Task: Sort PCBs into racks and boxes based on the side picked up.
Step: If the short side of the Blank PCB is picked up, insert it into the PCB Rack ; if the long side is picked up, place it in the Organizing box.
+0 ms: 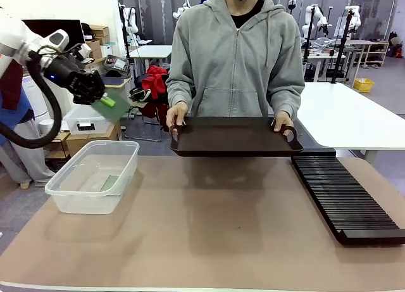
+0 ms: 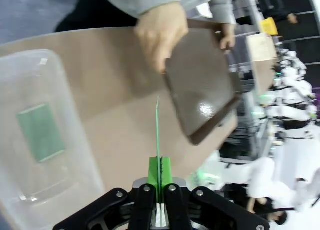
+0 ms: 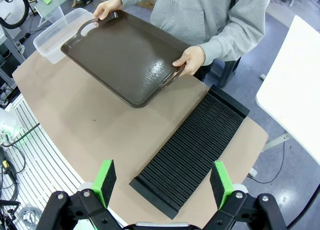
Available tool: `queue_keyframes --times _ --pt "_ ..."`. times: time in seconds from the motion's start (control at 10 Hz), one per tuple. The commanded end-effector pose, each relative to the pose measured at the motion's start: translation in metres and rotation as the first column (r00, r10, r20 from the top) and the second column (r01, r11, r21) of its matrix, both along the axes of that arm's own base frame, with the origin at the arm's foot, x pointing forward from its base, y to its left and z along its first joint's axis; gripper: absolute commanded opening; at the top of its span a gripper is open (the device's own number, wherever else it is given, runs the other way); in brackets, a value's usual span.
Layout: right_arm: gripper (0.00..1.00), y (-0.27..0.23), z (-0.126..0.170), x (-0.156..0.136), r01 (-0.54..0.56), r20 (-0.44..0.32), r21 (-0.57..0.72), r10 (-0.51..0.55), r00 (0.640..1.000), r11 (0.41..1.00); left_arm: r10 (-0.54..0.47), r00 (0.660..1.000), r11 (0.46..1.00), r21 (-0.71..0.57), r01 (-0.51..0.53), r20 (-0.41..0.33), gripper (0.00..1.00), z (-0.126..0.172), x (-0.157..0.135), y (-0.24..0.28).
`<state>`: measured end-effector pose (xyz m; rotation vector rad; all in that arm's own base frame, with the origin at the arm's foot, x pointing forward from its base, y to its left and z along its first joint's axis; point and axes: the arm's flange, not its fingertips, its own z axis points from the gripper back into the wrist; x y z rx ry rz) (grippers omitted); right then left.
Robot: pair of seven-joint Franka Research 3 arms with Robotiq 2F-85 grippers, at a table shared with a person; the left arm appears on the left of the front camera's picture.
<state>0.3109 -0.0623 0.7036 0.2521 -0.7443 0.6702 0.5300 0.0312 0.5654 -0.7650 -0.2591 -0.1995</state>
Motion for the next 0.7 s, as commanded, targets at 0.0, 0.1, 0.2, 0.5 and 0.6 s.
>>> queue_keyframes --times 0.0,0.1,0.2,0.5,0.6 --pt "1.0 0.002 -0.001 -0.001 0.004 0.001 0.006 -0.004 1.0 1.0 0.037 0.995 0.988 0.145 -0.051 0.096 0.03 -0.009 -0.007 0.013" --pt "1.0 0.002 -0.001 -0.001 0.004 0.001 0.006 -0.004 1.0 1.0 0.047 0.993 0.981 0.184 -0.066 0.11 0.03 -0.014 -0.01 0.02" --pt "1.0 0.002 -0.001 -0.001 0.004 0.001 0.006 -0.004 1.0 1.0 0.049 0.991 0.968 0.237 -0.077 0.124 0.03 -0.024 -0.014 0.022" --pt "1.0 0.002 -0.001 -0.001 0.004 0.001 0.006 -0.004 1.0 1.0 0.055 0.988 0.934 0.344 -0.101 0.141 0.03 -0.058 -0.011 0.014" --pt "1.0 0.002 -0.001 -0.001 0.004 0.001 0.006 -0.004 1.0 1.0 0.049 0.989 0.927 0.363 -0.098 0.141 0.03 -0.067 -0.007 0.011"
